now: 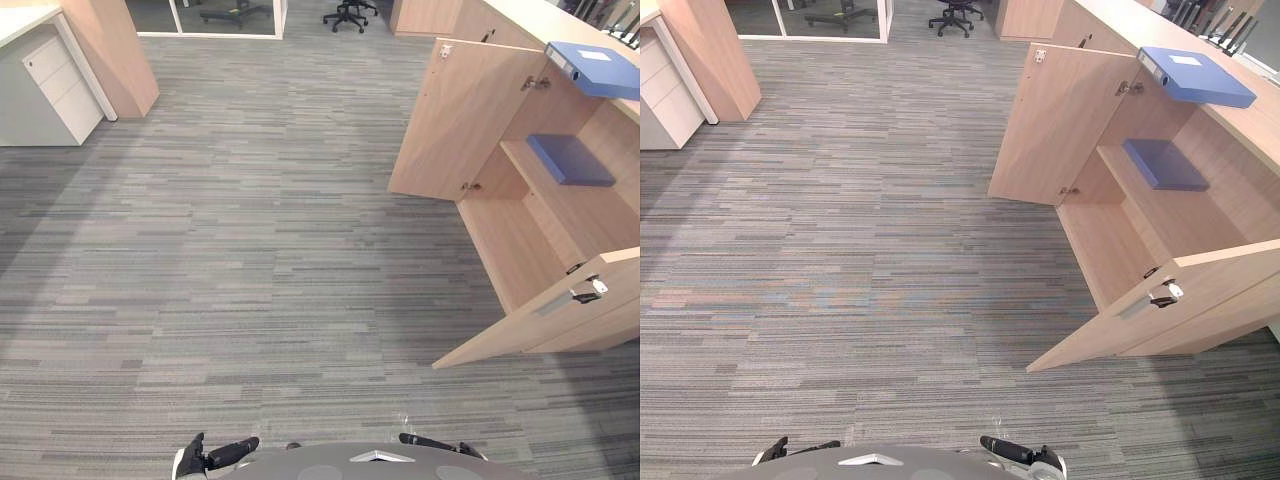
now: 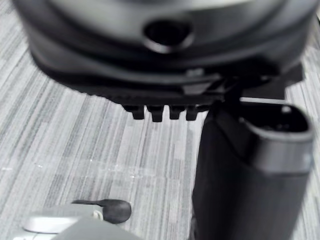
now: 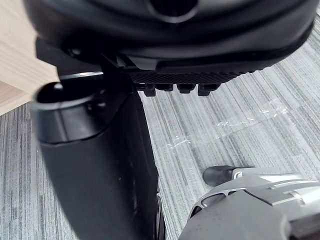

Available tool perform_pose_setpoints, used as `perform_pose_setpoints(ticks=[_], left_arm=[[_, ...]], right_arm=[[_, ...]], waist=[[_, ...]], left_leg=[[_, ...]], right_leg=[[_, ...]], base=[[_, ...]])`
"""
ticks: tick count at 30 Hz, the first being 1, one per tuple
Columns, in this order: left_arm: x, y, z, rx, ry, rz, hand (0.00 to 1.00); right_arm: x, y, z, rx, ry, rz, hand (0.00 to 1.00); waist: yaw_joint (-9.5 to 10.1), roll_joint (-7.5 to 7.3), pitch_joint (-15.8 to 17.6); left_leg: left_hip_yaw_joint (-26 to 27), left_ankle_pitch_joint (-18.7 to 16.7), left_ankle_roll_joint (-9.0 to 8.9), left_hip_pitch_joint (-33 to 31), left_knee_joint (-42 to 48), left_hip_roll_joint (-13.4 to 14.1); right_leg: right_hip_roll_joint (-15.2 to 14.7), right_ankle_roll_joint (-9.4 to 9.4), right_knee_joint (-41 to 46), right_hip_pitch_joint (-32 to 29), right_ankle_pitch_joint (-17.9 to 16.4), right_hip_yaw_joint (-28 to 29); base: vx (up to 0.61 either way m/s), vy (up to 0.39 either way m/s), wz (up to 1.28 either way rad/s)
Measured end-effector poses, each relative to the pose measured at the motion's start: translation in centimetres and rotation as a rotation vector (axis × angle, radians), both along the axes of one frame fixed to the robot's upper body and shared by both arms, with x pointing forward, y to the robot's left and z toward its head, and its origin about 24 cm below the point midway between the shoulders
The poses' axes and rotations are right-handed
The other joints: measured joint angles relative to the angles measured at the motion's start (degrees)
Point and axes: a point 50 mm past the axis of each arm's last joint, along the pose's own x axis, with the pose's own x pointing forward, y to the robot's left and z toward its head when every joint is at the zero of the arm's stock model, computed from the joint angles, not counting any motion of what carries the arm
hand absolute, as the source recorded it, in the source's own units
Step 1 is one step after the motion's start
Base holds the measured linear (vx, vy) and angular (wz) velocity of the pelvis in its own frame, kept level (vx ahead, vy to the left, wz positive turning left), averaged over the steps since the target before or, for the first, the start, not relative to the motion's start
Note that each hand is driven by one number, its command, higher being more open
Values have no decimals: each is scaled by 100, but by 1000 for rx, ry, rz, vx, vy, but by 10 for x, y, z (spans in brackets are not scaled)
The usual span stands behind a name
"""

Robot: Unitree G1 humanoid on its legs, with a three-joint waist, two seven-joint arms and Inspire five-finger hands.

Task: Walk over to the cabinet, pick up the folder, carry it to the office cabinet, place the folder inside the office cabinet, then close the office cabinet door

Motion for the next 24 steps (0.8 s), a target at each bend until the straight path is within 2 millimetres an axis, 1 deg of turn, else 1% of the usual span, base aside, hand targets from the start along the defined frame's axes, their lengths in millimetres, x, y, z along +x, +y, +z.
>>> perform_pose_setpoints(ticks=[4, 5, 6, 7, 8, 9, 10, 11, 12, 13, 14, 15, 16, 17, 18, 19, 20, 21, 22, 23, 24], left_arm=[[0, 0, 0, 6, 1, 2, 100], [3, 2, 1, 12, -4, 2, 100], [9, 3, 2, 17, -22, 6, 100], [20, 3, 3, 14, -62, 47, 100], [24, 2, 4, 6, -93, 98, 100], [25, 4, 5, 3, -110, 138, 100], [24, 4, 5, -8, -132, 223, 100], [25, 3, 6, -21, -154, 291, 100], [26, 1, 6, -31, -168, 318, 100], [29, -2, 6, -40, -184, 333, 100], [30, -2, 7, -44, -190, 330, 100], [30, -2, 7, -44, -191, 331, 100], [31, -3, 7, -47, -193, 334, 100], [29, -5, 6, -51, -186, 335, 100], [28, -6, 5, -54, -182, 336, 100], [27, -8, 5, -58, -178, 333, 100], [26, -9, 5, -59, -173, 330, 100], [27, -8, 5, -55, -177, 327, 100], [27, -7, 5, -51, -176, 325, 100], [26, -7, 5, -46, -172, 320, 100], [25, -6, 5, -44, -168, 319, 100]], right_arm=[[0, 0, 0, -1, 0, 0, 100], [1, 1, 0, 0, -1, 0, 100], [2, 1, 0, 0, -4, 4, 100], [5, -2, 1, -8, -10, 1, 100], [5, -5, 2, -13, -14, -11, 100], [5, -6, 2, -17, -13, -9, 100], [7, -6, 2, -23, -17, -7, 100], [5, -8, 2, -37, -5, -11, 100], [3, -9, 2, -44, 2, -15, 100], [2, -11, 2, -52, 10, -16, 100], [4, -12, 3, -53, 3, -13, 100], [6, -13, 3, -54, 0, -13, 100], [8, -13, 3, -55, -4, -13, 100], [7, -14, 4, -58, -3, -14, 100], [6, -16, 4, -62, -2, -14, 100], [6, -18, 4, -68, -1, -16, 100], [7, -18, 4, -69, 1, -16, 100], [7, -19, 4, -64, 3, -19, 100], [9, -19, 4, -59, 2, -15, 100], [14, -18, 5, -55, -11, -11, 100], [18, -16, 5, -51, -23, -11, 100]], waist=[[-9, -7, 0], [-15, -47, 0], [-5, -64, 45], [30, 8, 186], [36, 83, 296], [37, 102, 343], [80, 180, 393], [134, 144, 439], [168, 181, 445], [202, 214, 414], [205, 220, 409], [191, 225, 408], [193, 198, 427], [185, 214, 422], [184, 254, 409], [176, 318, 420], [197, 335, 411], [216, 263, 394], [204, 252, 389], [210, 218, 326], [225, 193, 239]], left_leg=[[-22, 6, -6, -72, 35, 4], [-23, -140, -86, -279, 327, 2], [13, -444, -137, -679, 991, 34], [254, -926, -259, -1192, 2102, 230], [495, -1152, -300, -1478, 2823, 445], [647, -1227, -336, -1667, 3316, 585], [886, -1170, -333, -2100, 4327, 865], [949, -1249, -247, -2450, 5061, 1025], [950, -1325, -196, -2536, 5125, 1058], [888, -1364, -174, -2645, 4921, 1093], [794, -1340, -211, -2746, 4409, 1064], [735, -1305, -250, -2795, 4103, 1035], [594, -1123, -392, -2814, 3375, 933], [402, -823, -564, -2789, 2570, 856], [293, -682, -622, -2783, 2212, 864], [278, -169, -825, -2781, 1888, 876], [532, 133, -688, -2745, 2095, 706], [761, 27, -520, -2808, 2353, 622], [852, -97, -329, -2821, 2495, 567], [945, -272, -99, -2771, 2574, 416], [1035, -368, 13, -2714, 2546, 315]], right_leg=[[0, -7, 9, -16, -8, -46], [-24, -27, 55, -94, -21, -67], [-40, -67, 172, -224, -47, -85], [30, -188, 305, -301, -142, -123], [123, -299, 326, -280, -236, -161], [174, -319, 301, -220, -249, -205], [223, -348, 294, -127, -264, -170], [223, -362, 344, -27, -299, -117], [207, -357, 356, -12, -322, -69], [140, -320, 391, -2, -355, 39], [17, -284, 398, -8, -382, 117], [-58, -259, 398, -15, -398, 140], [-309, -167, 409, 6, -456, 150], [-558, -40, 400, 12, -535, 168], [-649, 13, 385, 21, -568, 214], [-841, 176, 373, 97, -654, 307], [-1110, 296, 330, 230, -733, 320], [-1270, 282, 415, 306, -754, 313], [-1354, 320, 622, 275, -728, 368], [-1495, 324, 1091, 136, -686, 439], [-1630, 415, 1350, -10, -582, 455]], base=[[-7, -5, 6], [-22, -10, 9], [-36, -17, 8], [-91, -17, 3], [-115, 2, -5], [-135, 26, -16], [-46, 53, -28], [14, 81, -29], [61, 91, -36], [121, 190, -37], [144, 201, -38], [235, 286, -34], [245, 302, -38], [266, 330, -39], [304, 398, -29], [353, 435, -9], [455, 473, -11], [401, 346, -8], [417, 269, -18], [332, 200, -19], [392, 255, -23]])
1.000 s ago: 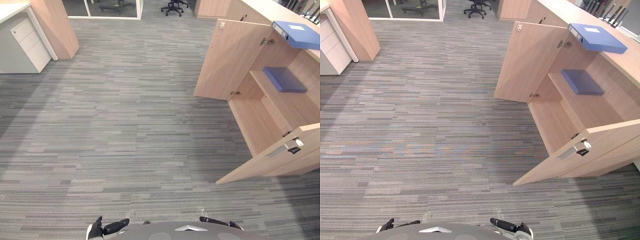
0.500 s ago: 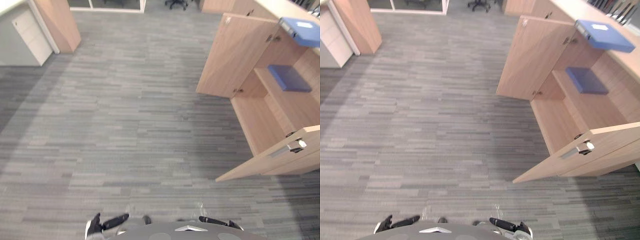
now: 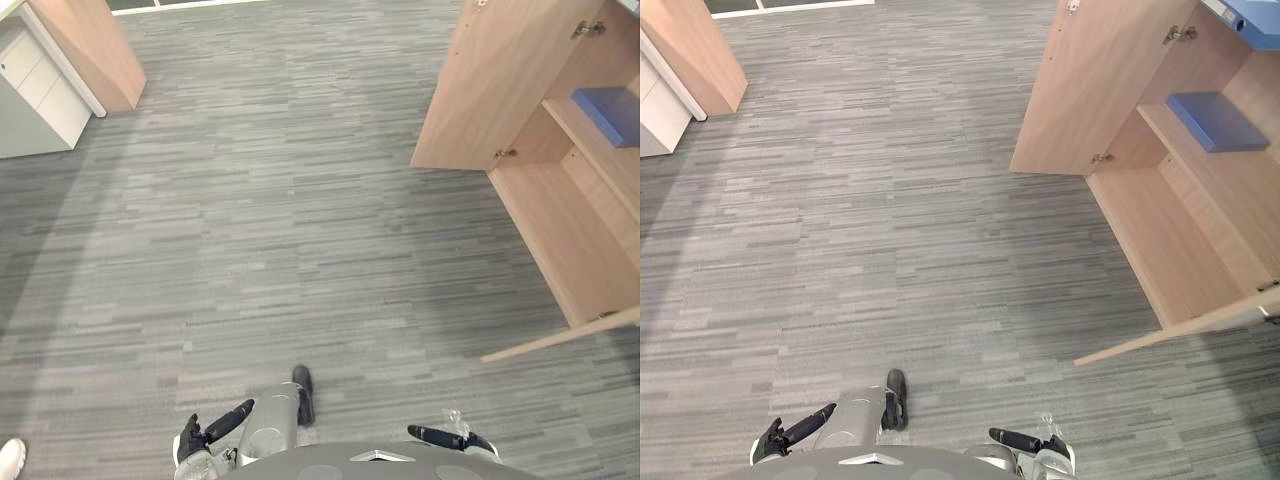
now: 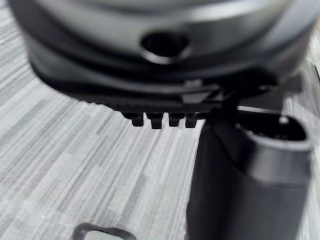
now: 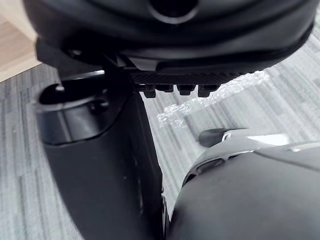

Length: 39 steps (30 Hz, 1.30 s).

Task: Walk over to the cabinet, pick up the folder, carry it to the office cabinet, place the folder inside the office cabinet, then close the office cabinet door

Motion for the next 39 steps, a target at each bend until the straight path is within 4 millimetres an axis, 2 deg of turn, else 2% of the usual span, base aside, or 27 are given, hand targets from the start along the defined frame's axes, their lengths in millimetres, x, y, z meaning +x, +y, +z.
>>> perform_pose_setpoints(ticks=[1, 3, 4, 6, 7, 8, 10, 11, 12, 13, 14, 16, 17, 19, 21, 22, 23, 24, 25, 26, 27, 29, 31, 32, 34, 37, 39], left_arm=[[0, 1, 0, 4, 2, -6, 100], [-3, 2, 0, 11, 16, -27, 100], [-6, 0, -1, 10, 31, -54, 100], [-8, -1, -2, 9, 38, -68, 100], [-10, -1, -3, 7, 49, -84, 100], [-11, -4, -4, 6, 67, -123, 100], [-11, -7, -6, -2, 87, -171, 100], [-7, -7, -6, -3, 96, -202, 100], [-3, -8, -6, -2, 96, -219, 100], [1, -8, -6, 0, 95, -234, 100], [6, -7, -6, 1, 86, -246, 100], [9, 0, -4, 15, 77, -250, 100], [10, 4, -3, 23, 76, -243, 100], [11, 7, -2, 34, 73, -246, 100], [13, 5, -2, 39, 69, -262, 100], [14, 2, -2, 30, 60, -236, 100], [17, 1, -2, 28, 56, -237, 100], [16, 2, -2, 29, 63, -241, 100], [21, 1, -1, 25, 54, -257, 100], [29, -2, 0, 20, 37, -262, 100], [30, -4, 0, 13, 30, -256, 100], [30, -9, -1, -16, 12, -200, 100], [32, -11, 0, -28, -5, -172, 100], [33, -10, 1, -19, -14, -165, 100], [37, -8, 3, -7, -37, -156, 100], [42, -4, 7, 19, -67, -153, 100], [42, -2, 7, 31, -73, -141, 100]], right_arm=[[2, 3, 0, 9, -8, -8, 100], [-2, 4, -1, 33, -10, -42, 100], [-4, 1, -1, 37, -16, -66, 100], [-1, -6, 1, 29, -43, -100, 100], [1, -10, 3, 12, -54, -97, 100], [3, -14, 5, 0, -62, -96, 100], [9, -14, 6, -3, -83, -101, 100], [13, -13, 7, 3, -101, -114, 100], [16, -13, 8, 7, -114, -123, 100], [23, -11, 9, 9, -137, -131, 100], [27, -7, 10, 13, -153, -130, 100], [33, 4, 9, 35, -163, -129, 100], [31, 9, 8, 41, -161, -136, 100], [26, 12, 6, 47, -149, -150, 100], [22, 10, 6, 48, -147, -188, 100], [20, 8, 5, 49, -146, -205, 100], [20, 8, 5, 49, -146, -209, 100], [20, 8, 5, 48, -145, -210, 100], [17, 8, 5, 49, -137, -215, 100], [17, 11, 4, 59, -133, -225, 100], [17, 11, 4, 62, -135, -234, 100], [18, 14, 3, 71, -141, -240, 100], [19, 14, 3, 81, -147, -258, 100], [19, 15, 3, 85, -145, -261, 100], [18, 17, 1, 90, -126, -245, 100], [18, 15, 1, 84, -105, -219, 100], [17, 14, 1, 80, -99, -201, 100]], waist=[[8, -58, -45], [97, -105, -233], [93, -82, -321], [-15, -55, -327], [-87, -51, -332], [-182, 45, -346], [-213, 88, -367], [-233, 166, -343], [-242, 181, -258], [-284, 207, -92], [-308, 211, 27], [-290, 61, 178], [-254, -88, 147], [-247, -177, 106], [-302, -126, 71], [-333, -124, 8], [-326, -49, -7], [-353, -5, -23], [-356, 22, -24], [-340, 21, -34], [-348, 48, -35], [-318, 210, -52], [-242, 311, -52], [-216, 292, -46], [-169, 213, -36], [-142, 221, -2], [-130, 113, 83]], left_leg=[[78, -50, 63, 182, -127, -166], [273, -101, 140, 755, -627, -539], [373, -139, 205, 1105, -905, -736], [424, -206, 443, 1608, -1135, -966], [388, -223, 558, 1812, -1204, -1011], [354, -271, 591, 2057, -1348, -1010], [450, -281, 578, 2365, -1580, -918], [537, -290, 559, 2484, -1653, -823], [571, -311, 524, 2558, -1665, -748], [651, -356, 448, 2681, -1658, -577], [779, -412, 352, 2786, -1679, -437], [1070, -500, 189, 3039, -1793, -350], [1280, -605, 31, 3128, -1833, -362], [1410, -830, -133, 3186, -1727, -304], [1490, -1086, -272, 3219, -1571, -59], [1529, -1239, -469, 3255, -1466, 178], [1593, -1342, -612, 3305, -1373, 469], [1587, -1345, -639, 3303, -1276, 610], [1558, -1358, -660, 3235, -1008, 804], [1361, -1354, -657, 2974, -87, 1234], [1259, -1329, -646, 2835, 444, 1442], [1100, -753, -249, 2276, 2667, 2243], [1115, -685, -150, 1866, 4263, 2715], [1038, -743, -124, 1525, 4707, 2728], [828, -927, -123, 966, 4549, 2554], [165, -1127, -224, 192, 3025, 1955], [-668, -890, -483, 114, 908, 1204]], right_leg=[[-170, 75, 186, -83, 153, 88], [-578, -63, 885, -320, 467, 382], [-863, -372, 1714, -650, 658, 361], [-1402, -1296, 3782, -1286, 962, -10], [-1566, -1617, 4631, -1491, 1003, -369], [-1627, -1817, 5267, -1637, 892, -942], [-1325, -1696, 5445, -1941, 433, -1410], [-1083, -1491, 5275, -2085, 20, -1748], [-954, -1405, 5095, -2114, -168, -1954], [-621, -1193, 4545, -2152, -406, -2330], [-291, -1065, 3762, -2231, -466, -2678], [145, -832, 2345, -2300, -264, -3047], [288, -868, 1570, -2365, -46, -3198], [274, -1136, 1164, -2550, 132, -3352], [226, -1297, 1204, -2583, 171, -3470], [310, -1280, 1199, -2501, 353, -3668], [596, -1622, 1159, -2385, 267, -3770], [741, -1678, 1134, -2357, 184, -3813], [954, -1725, 1072, -2290, 70, -3842], [1296, -1778, 875, -2089, -41, -3829], [1459, -1780, 754, -1956, -79, -3817], [2083, -1778, 230, -1395, -134, -3497], [2380, -1759, 4, -950, -192, -3062], [2432, -1695, -123, -690, -221, -2807], [2429, -1605, -325, -405, -205, -2454], [2338, -1380, -605, -44, -142, -1942], [2055, -1115, -671, 219, -215, -1647]], base=[[417, 281, -40], [327, 220, -42], [251, 159, -30], [325, 213, -8], [285, 165, 9], [302, 126, -7], [315, 90, -34], [248, 35, -40], [297, 7, -49], [223, -34, -55], [206, -55, -59], [161, -97, -75], [174, -115, -80], [272, -135, -55], [384, -138, -32], [488, -164, -27], [505, -182, -21], [520, -199, -15], [574, -274, -18], [555, -276, -25], [486, -274, -45], [310, -153, -74], [339, -69, -111], [278, -3, -107], [223, 46, -96], [239, 137, -89], [317, 242, -65]])
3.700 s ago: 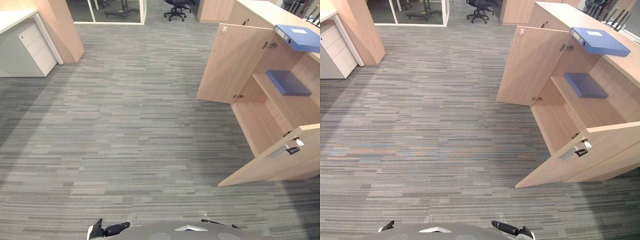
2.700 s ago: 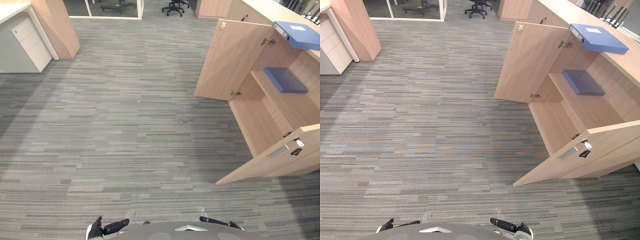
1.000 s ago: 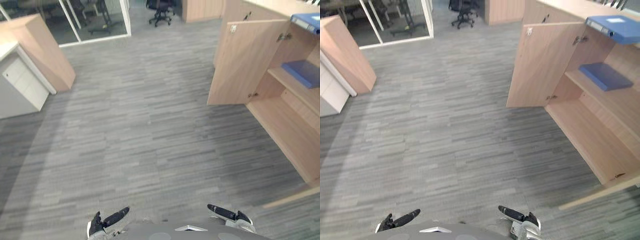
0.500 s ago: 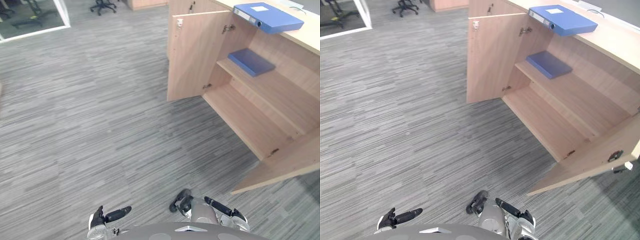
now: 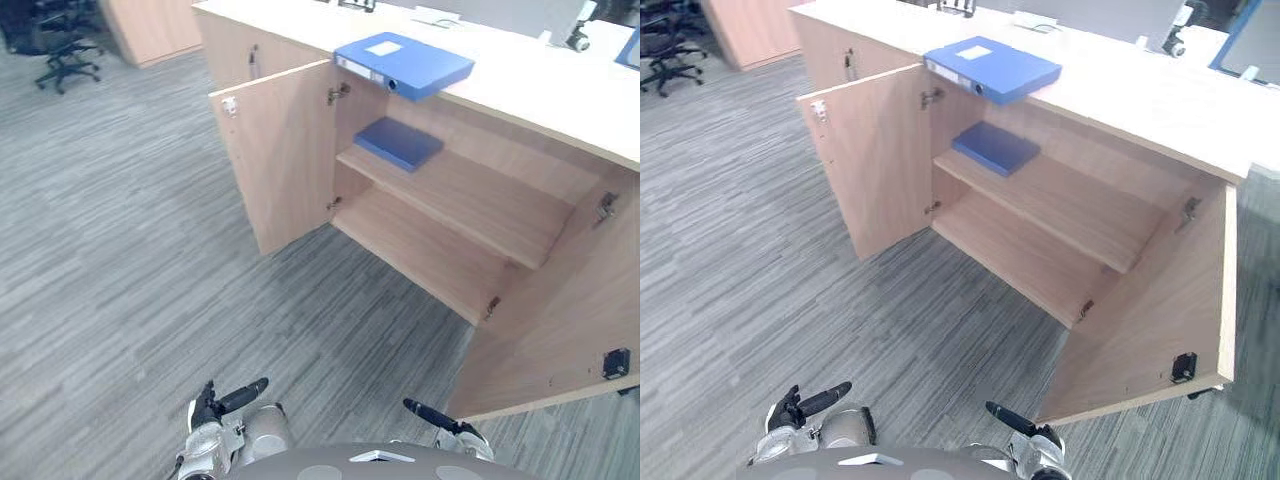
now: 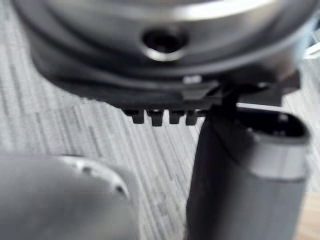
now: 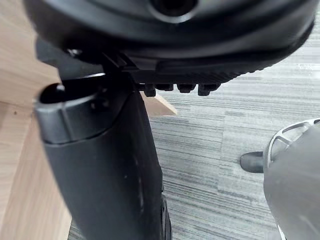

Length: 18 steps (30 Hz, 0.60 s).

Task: Walk over to the cabinet, pick up the folder, carry it to the office cabinet, place the folder inside the office cabinet, then close the office cabinet door

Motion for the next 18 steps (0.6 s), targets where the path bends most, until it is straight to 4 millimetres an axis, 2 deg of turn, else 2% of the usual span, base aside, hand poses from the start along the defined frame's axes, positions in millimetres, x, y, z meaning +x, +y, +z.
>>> perform_pose_setpoints(ticks=[1, 2, 3, 4, 5, 6, 7, 8, 9, 10, 11, 12, 13, 14, 15, 16, 17, 18], left_arm=[[-1, 0, 0, 0, 2, 8, 100], [-3, 0, -1, -6, 5, 29, 100], [-7, 1, -2, -5, 14, 40, 100], [-10, 2, -2, -3, 23, 46, 100], [-19, 4, -4, -2, 44, 61, 100], [-23, 4, -5, -5, 53, 72, 100], [-30, 7, -6, -5, 68, 90, 100], [-33, 14, -5, 15, 76, 98, 100], [-33, 16, -5, 17, 79, 98, 100], [-36, 18, -5, 20, 92, 99, 100], [-39, 15, -7, 8, 102, 105, 100], [-40, 13, -8, 1, 106, 105, 100], [-47, 8, -10, -16, 124, 103, 100], [-50, 5, -11, -23, 131, 98, 100], [-51, 2, -12, -29, 140, 83, 100], [-54, 0, -13, -35, 150, 70, 100], [-55, 3, -13, -29, 156, 60, 100], [-55, 3, -13, -31, 157, 56, 100]], right_arm=[[0, 0, 0, -1, 2, 7, 100], [0, 1, 0, -1, 4, 20, 100], [0, 3, -1, -2, 7, 43, 100], [0, 4, -1, 0, 8, 47, 100], [-1, 6, -1, 4, 9, 56, 100], [0, 8, -1, 6, 8, 62, 100], [0, 15, -2, 20, 8, 77, 100], [3, 27, -3, 52, -2, 86, 100], [5, 31, -3, 65, -6, 89, 100], [5, 33, -3, 73, -7, 100, 100], [7, 29, -2, 61, -11, 123, 100], [8, 27, -2, 53, -15, 133, 100], [12, 17, 0, 35, -23, 146, 100], [17, 12, 2, 19, -38, 153, 100], [19, 6, 4, -4, -44, 170, 100], [22, -3, 7, -34, -57, 178, 100], [25, -7, 9, -48, -67, 179, 100], [25, -8, 9, -51, -68, 179, 100]], waist=[[15, -8, 2], [58, 5, 5], [111, 24, 0], [125, 30, -5], [158, -14, -18], [192, -30, -68], [284, -175, -111], [290, -445, -128], [293, -503, -134], [321, -458, -140], [409, -406, -182], [429, -380, -214], [424, -177, -274], [415, -103, -282], [390, -33, -287], [321, 57, -290], [246, 109, -287], [243, 147, -279]], left_leg=[[-209, 141, -35, 3, -503, -131], [-577, 424, -75, 13, -1349, -265], [-810, 644, -89, 18, -1916, -272], [-907, 725, -115, 27, -2068, -265], [-922, 1273, -275, 46, -1954, -310], [-868, 1534, -274, 70, -1855, -389], [-727, 1871, -220, 23, -1613, -537], [-494, 1562, -92, -51, -1313, -745], [-408, 1429, -30, -78, -1109, -799], [-187, 1121, 142, -80, -727, -862], [96, 806, 307, 35, -511, -910], [242, 676, 385, 142, -482, -967], [664, 504, 573, 553, -757, -1202], [778, 482, 624, 734, -926, -1300], [880, 480, 689, 916, -1105, -1392], [1031, 500, 781, 1235, -1372, -1526], [1066, 515, 863, 1549, -1629, -1635], [1075, 522, 876, 1717, -1766, -1667]], right_leg=[[-60, 79, -2, 48, -33, 95], [-152, 235, -3, 148, -105, 275], [-220, 407, 11, 238, -190, 466], [-256, 495, 17, 292, -228, 549], [-400, 710, 22, 410, -313, 755], [-521, 813, 22, 440, -348, 861], [-771, 988, 12, 452, -369, 1045], [-1085, 1161, -16, 463, -277, 1121], [-1197, 1270, 11, 453, -171, 1145], [-1404, 1397, 73, 440, 32, 1301], [-1612, 1431, 329, 343, 145, 1500], [-1751, 1414, 559, 239, 196, 1591], [-2250, 1074, 1588, -279, 407, 1700], [-2427, 806, 2037, -490, 527, 1653], [-2618, 444, 2478, -696, 673, 1554], [-2991, -138, 3453, -1024, 697, 1251], [-3223, -450, 4273, -1166, 570, 712], [-3280, -523, 4552, -1185, 509, 424]], base=[[285, 268, -68], [299, 306, -75], [333, 328, -77], [474, 444, -80], [338, 312, -69], [455, 407, -95], [473, 365, -82], [555, 434, -70], [517, 418, -53], [384, 390, -77], [360, 394, -91], [359, 493, -121], [256, 407, -91], [247, 422, -81], [199, 322, -41], [237, 356, -31], [216, 324, -22], [194, 257, -13]])
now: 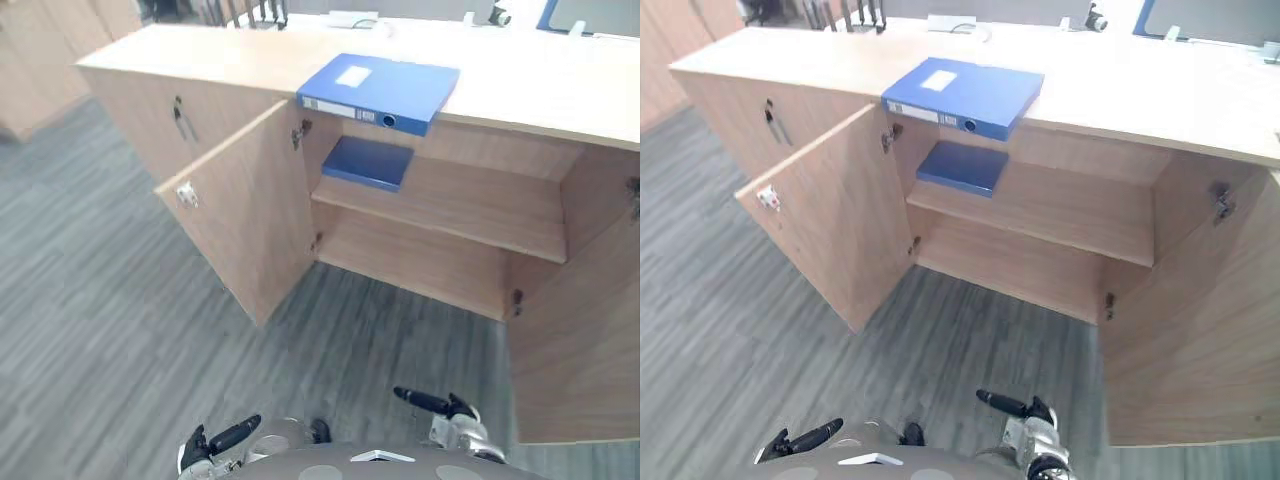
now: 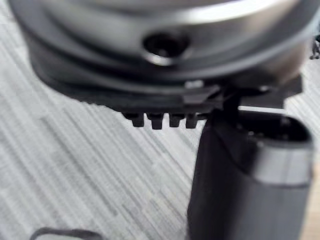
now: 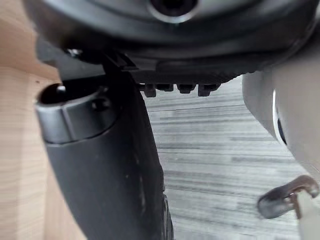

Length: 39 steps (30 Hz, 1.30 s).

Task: Walk over to the cabinet, pick up the folder, carry it to the office cabinet, place the folder inside the office cabinet, then close the office cabinet door

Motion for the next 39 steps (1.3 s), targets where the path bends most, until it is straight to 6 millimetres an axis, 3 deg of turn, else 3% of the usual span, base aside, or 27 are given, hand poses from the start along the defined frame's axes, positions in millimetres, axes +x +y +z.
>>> perform_pose_setpoints(ticks=[1, 2, 4, 6, 8, 9, 10, 11, 14, 20, 25, 28, 29, 32, 34, 37, 38, 39], left_arm=[[-1, 2, 0, 7, 4, -9, 100], [-3, 3, 0, 20, 17, -44, 100], [-2, 3, 0, 20, 20, -57, 100], [1, -5, -1, -4, 10, -60, 100], [6, -6, 0, -5, 1, -59, 100], [7, -6, 0, -4, -1, -59, 100], [7, -4, 0, 2, -6, -58, 100], [8, 0, 1, 13, -6, -56, 100], [8, -4, 1, 3, -10, -55, 100], [13, -4, 2, 3, -33, -66, 100], [16, -1, 4, 14, -36, -100, 100], [20, -1, 5, 17, -44, -142, 100], [22, -1, 5, 16, -54, -136, 100], [29, -1, 9, -26, -126, -43, 100], [42, -7, 15, -78, -218, 39, 100], [65, -22, 37, -189, -439, 129, 100], [73, -28, 46, -255, -525, 159, 100], [77, -28, 53, -292, -582, 186, 100]], right_arm=[[0, 0, 0, -1, 1, 0, 100], [0, 1, 0, 2, -1, 0, 100], [0, 1, 0, 4, -1, 1, 100], [2, 2, 0, 5, -3, 2, 100], [9, 3, 2, 5, -19, 7, 100], [9, 4, 2, 8, -19, 7, 100], [9, 8, 1, 18, -18, 7, 100], [5, 11, -1, 26, -5, 4, 100], [2, 12, -2, 24, 6, 3, 100], [-7, 14, -5, 18, 41, 33, 100], [-6, 20, -6, 23, 43, 68, 100], [-6, 21, -6, 26, 43, 72, 100], [-7, 22, -6, 26, 47, 78, 100], [-11, 19, -7, 11, 57, 92, 100], [-12, 14, -6, -4, 62, 91, 100], [-12, 6, -5, -28, 63, 93, 100], [-15, 2, -5, -34, 73, 93, 100], [-16, 6, -6, -19, 81, 105, 100]], waist=[[-1, 30, 11], [-3, 38, -2], [-11, 28, 13], [-53, -22, 43], [-132, -3, 282], [-143, -36, 324], [-139, -163, 359], [-116, -238, 377], [-157, -202, 343], [-138, -206, 276], [-138, -310, 186], [-140, -293, 189], [-135, -277, 201], [-41, -202, 224], [16, -135, 265], [20, -79, 281], [21, 38, 265], [57, -32, 229]], left_leg=[[27, 15, 21, 215, -193, -16], [107, 37, 50, 425, -420, -22], [145, 46, 65, 518, -525, -21], [168, 52, 75, 531, -597, 12], [169, 54, 70, 682, -589, 147], [165, 54, 55, 722, -582, 148], [155, 41, -21, 774, -583, 101], [144, 10, -130, 822, -615, 114], [170, 118, -324, 796, -849, 270], [139, 296, -449, 878, -1261, 469], [122, 256, -507, 729, -1239, 521], [72, -341, -562, 365, -118, 790], [-83, -657, -533, 3, 1059, 1046], [-155, -749, -543, -747, 3135, 1554], [-259, -914, -560, -1072, 3176, 1631], [-538, -594, -618, -1474, 1941, 1451], [-719, 62, -658, -1484, 1387, 1394], [-579, 102, -600, -1301, 1142, 1194]], right_leg=[[-5, -27, 262, -8, -62, -391], [96, 213, 311, -26, -202, -903], [265, 528, -16, -75, -402, -1320], [658, 856, -670, -229, -636, -1400], [1048, 933, -1403, -256, -726, -1509], [1120, 952, -1656, -256, -684, -1507], [1196, 944, -2127, -260, -421, -1500], [1280, 895, -2373, -210, -449, -1508], [1610, 852, -2756, -220, -370, -1513], [2135, 818, -3560, 1, -113, -1622], [2260, 838, -3757, -41, -56, -1639], [2398, 824, -3901, 142, -76, -1632], [2536, 801, -4063, 394, -135, -1617], [2704, 746, -4258, 784, -180, -1578], [2685, 769, -4238, 887, -208, -1539], [2414, 1016, -4053, 851, -300, -1444], [2343, 1193, -3926, 826, -374, -1378], [2141, 1295, -3889, 805, -363, -1261]], base=[[199, 193, -25], [208, 156, -29], [188, 68, -25], [175, 8, -12], [151, -70, -2], [92, -88, 1], [70, -112, -7], [78, -129, -16], [85, -144, -18], [62, -85, 0], [117, -36, -1], [163, -56, -3], [92, -71, -8], [93, -37, -16], [106, 61, -13], [138, 194, -11], [163, 284, -11], [166, 277, -13]])
